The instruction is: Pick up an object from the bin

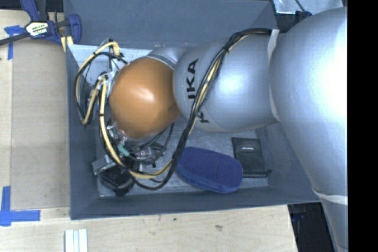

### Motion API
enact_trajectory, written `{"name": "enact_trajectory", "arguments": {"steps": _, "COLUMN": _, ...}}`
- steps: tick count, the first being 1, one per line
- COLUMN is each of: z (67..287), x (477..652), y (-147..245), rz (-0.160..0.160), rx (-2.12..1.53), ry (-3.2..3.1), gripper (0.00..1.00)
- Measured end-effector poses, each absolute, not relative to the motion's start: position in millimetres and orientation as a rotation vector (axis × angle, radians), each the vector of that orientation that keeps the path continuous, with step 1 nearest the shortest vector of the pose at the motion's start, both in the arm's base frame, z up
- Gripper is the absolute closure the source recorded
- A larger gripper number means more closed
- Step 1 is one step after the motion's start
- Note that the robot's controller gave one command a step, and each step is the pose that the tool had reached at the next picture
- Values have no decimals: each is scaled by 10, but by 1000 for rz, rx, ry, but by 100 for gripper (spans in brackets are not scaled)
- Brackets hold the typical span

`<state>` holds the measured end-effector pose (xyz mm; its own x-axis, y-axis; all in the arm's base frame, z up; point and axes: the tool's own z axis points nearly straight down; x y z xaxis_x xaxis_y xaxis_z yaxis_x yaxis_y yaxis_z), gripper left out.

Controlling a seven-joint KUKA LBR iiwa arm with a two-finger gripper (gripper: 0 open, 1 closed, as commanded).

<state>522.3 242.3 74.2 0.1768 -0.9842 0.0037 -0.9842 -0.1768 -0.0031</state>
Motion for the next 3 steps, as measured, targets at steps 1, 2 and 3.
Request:
{"name": "enact_trajectory", "arguments": {"steps": 1, "z": 933, "x": 5251, "y": 2416, "rz": -5, "rx": -2395, "ry": 2016, "gripper": 100}}
{"name": "enact_trajectory", "arguments": {"steps": 2, "z": 1091, "x": 5251, "y": 2411, "rz": 2, "rx": -2396, "ry": 2027, "gripper": 100}}
{"name": "enact_trajectory", "arguments": {"steps": 3, "z": 1944, "x": 5261, "y": 2411, "rz": -2, "rx": -2390, "ry": 2029, "gripper": 100}}
